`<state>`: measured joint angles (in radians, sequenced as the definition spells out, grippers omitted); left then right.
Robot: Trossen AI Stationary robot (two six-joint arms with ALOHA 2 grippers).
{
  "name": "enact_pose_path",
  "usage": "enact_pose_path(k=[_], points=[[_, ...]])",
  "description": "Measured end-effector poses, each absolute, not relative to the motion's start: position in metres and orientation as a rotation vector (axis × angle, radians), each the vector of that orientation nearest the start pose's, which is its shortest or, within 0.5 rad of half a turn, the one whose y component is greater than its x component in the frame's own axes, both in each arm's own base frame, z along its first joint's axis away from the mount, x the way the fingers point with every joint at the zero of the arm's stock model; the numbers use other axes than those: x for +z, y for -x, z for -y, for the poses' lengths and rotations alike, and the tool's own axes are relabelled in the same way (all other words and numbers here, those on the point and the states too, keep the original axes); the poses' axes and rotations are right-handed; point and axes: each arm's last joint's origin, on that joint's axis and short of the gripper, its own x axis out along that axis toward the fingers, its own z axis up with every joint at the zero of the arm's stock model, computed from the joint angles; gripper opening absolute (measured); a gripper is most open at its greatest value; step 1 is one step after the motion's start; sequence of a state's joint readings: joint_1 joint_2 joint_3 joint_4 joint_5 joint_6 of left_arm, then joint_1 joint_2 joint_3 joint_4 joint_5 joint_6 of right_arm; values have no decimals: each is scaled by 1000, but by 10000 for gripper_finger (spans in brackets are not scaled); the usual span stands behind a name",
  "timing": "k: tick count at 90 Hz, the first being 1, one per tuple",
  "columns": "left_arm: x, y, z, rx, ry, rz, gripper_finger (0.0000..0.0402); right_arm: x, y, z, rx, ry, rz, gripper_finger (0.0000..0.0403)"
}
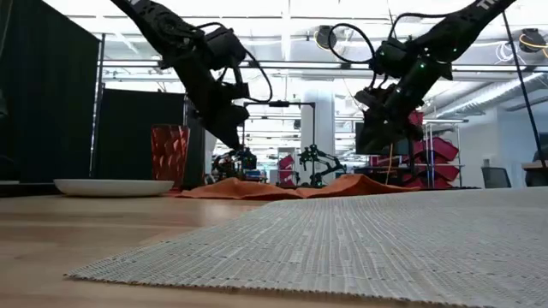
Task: Set table place
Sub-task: Move the grey placemat
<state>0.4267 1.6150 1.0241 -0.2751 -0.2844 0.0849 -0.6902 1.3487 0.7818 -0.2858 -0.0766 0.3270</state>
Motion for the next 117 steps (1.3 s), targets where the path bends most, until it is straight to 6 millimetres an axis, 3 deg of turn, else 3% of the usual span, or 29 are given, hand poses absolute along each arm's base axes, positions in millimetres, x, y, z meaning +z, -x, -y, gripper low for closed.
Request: enact_pose_path(k=[25,49,62,74,87,117], points=[[210,-302,-139,609,-27,-878,140,210,-204,173,-768,-591,-672,148],[218,-304,-154,618,-64,-775,140,208,-194,183,-780,-531,-699,148],[222,-309,-173,622,-62,-707,140,204,-185,200,-791,-543,-656,148],[207,-317,-190,575,50,-769,140,187,-183,211,-728,-630,-677,148],[187,-325,-190,522,50,-869,140,177,-186,212,-674,-652,-715,148],[212,-331,-200,522,1,-843,140,185,-169,229,-703,-680,-622,148]])
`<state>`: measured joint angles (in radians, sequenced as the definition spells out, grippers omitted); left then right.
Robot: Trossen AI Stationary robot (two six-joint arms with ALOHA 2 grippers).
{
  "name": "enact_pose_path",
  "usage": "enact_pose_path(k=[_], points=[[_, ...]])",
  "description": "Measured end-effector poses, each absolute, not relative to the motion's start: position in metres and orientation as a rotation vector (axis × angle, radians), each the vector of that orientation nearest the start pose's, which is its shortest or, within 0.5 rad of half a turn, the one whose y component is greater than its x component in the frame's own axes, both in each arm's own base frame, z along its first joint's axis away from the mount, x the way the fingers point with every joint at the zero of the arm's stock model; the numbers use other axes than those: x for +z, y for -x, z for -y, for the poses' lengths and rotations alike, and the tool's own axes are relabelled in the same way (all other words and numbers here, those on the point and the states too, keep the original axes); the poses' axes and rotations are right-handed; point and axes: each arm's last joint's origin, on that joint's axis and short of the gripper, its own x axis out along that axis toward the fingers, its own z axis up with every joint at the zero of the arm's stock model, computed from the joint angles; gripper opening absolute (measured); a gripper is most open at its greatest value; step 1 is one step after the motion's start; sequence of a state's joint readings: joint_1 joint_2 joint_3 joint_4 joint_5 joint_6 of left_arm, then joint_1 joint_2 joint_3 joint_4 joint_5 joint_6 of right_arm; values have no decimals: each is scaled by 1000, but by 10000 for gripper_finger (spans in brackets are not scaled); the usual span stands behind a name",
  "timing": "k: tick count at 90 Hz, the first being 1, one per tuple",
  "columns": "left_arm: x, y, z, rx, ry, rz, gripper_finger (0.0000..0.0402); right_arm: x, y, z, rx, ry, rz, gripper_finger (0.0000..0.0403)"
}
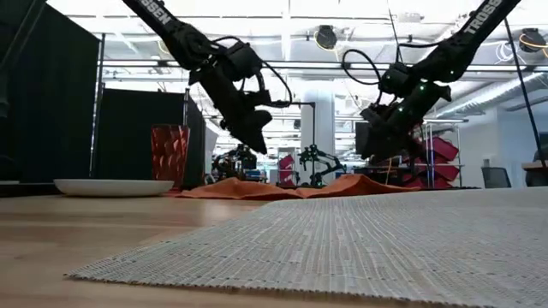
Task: Set table place
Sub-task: Move the grey placemat
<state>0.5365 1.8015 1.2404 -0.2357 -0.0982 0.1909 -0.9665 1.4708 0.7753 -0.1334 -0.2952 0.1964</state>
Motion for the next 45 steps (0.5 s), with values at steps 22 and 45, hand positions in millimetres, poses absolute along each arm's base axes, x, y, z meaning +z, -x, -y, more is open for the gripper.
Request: enact_pose_path(k=[22,45], points=[[219,-336,-198,490,-7,-826,140,186,-176,224,-624,-674,-618,148],[227,-341,-203,493,-42,-725,140,188,-172,230,-646,-651,-584,148]])
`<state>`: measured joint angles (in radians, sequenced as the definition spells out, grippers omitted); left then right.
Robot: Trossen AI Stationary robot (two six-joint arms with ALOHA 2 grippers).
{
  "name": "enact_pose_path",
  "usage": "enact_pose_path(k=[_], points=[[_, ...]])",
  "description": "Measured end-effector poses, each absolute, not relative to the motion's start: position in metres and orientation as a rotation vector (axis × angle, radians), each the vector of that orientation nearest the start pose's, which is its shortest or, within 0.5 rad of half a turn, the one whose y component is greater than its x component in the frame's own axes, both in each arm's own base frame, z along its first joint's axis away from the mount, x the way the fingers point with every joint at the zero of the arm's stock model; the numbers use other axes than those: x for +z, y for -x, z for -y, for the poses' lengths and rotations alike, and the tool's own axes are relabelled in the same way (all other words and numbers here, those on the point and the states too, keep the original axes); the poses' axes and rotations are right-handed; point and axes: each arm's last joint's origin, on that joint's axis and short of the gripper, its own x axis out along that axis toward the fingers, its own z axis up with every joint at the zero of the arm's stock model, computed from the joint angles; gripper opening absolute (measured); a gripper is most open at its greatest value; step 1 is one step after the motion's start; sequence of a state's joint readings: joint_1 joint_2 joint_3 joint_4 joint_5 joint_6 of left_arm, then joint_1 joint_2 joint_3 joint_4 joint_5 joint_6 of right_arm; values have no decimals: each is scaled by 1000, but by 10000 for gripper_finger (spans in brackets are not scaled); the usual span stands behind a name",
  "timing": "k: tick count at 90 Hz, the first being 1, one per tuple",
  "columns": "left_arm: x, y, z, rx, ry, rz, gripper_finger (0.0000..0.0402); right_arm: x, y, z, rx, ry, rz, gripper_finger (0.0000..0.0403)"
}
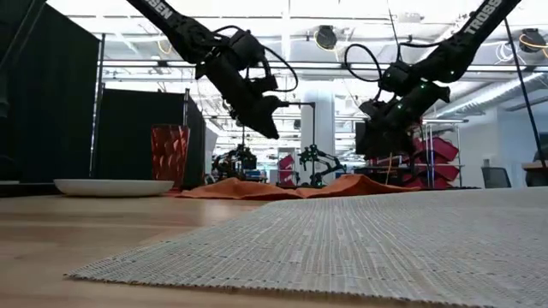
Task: Set table place
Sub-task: Move the grey placemat
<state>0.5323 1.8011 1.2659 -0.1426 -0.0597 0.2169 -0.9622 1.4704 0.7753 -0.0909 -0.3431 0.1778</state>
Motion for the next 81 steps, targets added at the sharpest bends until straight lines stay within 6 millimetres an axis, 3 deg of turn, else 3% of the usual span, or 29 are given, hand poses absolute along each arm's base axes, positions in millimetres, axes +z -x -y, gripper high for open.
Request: enact_pose_path(k=[17,33,49,71,81], points=[[220,-340,-206,476,-23,-754,140,189,-166,242,-687,-646,-521,148],[198,-338,-217,454,79,-797,140,165,-165,252,-673,-743,-553,148],[191,-337,-214,493,22,-898,140,150,-172,259,-642,-781,-565,148],[202,-332,-212,547,-28,-1083,140,168,-184,278,-656,-793,-616,148],[205,-332,-209,536,-23,-1113,140,182,-191,284,-717,-775,-754,148]])
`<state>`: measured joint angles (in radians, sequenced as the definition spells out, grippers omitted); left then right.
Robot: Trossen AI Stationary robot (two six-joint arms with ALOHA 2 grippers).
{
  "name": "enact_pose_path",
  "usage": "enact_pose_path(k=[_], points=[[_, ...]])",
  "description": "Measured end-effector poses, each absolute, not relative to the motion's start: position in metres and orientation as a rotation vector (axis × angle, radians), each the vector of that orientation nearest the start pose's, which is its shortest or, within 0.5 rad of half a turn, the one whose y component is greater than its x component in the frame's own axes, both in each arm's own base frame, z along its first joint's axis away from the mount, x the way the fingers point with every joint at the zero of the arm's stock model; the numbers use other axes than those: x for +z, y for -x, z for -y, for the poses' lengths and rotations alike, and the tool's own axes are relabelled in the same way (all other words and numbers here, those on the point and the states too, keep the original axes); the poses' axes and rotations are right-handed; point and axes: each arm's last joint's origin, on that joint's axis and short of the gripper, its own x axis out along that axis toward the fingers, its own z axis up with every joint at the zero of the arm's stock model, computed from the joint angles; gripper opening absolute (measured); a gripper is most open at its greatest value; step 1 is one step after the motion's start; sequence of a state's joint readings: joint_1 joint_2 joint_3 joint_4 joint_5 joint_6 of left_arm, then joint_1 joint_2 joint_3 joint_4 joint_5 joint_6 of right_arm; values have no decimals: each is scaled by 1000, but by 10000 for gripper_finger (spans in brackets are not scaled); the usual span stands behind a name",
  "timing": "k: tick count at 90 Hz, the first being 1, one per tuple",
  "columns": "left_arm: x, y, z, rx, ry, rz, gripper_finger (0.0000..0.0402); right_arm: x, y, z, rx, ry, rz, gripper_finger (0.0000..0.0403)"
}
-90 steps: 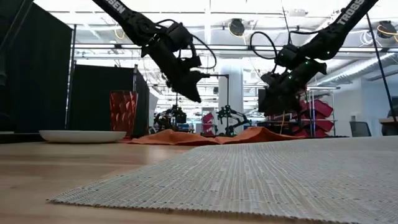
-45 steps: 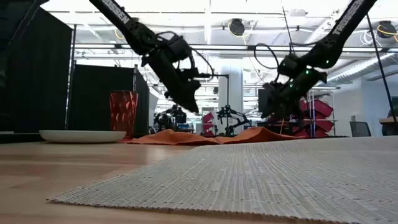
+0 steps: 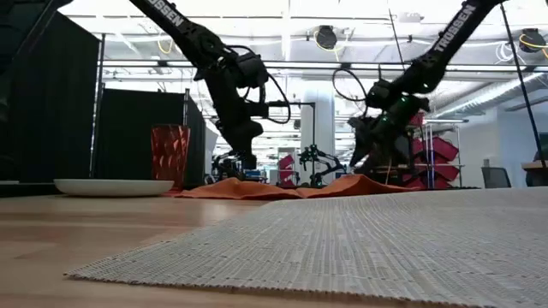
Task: Set table place
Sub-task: Move the grey placemat
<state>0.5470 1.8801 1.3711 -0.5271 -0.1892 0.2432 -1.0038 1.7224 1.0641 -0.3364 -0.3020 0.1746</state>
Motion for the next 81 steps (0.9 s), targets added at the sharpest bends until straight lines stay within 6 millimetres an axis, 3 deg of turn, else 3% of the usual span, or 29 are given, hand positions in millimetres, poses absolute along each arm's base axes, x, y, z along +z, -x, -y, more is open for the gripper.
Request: enact_pose_path(k=[15,26,45,70,81], points=[[209,-336,-201,509,-28,-1141,140,205,-209,295,-775,-739,-894,148],[211,-340,-195,494,-40,-1143,140,210,-222,302,-790,-800,-921,148],[214,-344,-186,463,-54,-1164,140,201,-234,305,-817,-943,-979,148],[214,-349,-174,406,-110,-1180,140,192,-241,291,-852,-1054,-1060,148],[213,-350,-169,380,-114,-1191,140,192,-249,280,-787,-1084,-1094,148]])
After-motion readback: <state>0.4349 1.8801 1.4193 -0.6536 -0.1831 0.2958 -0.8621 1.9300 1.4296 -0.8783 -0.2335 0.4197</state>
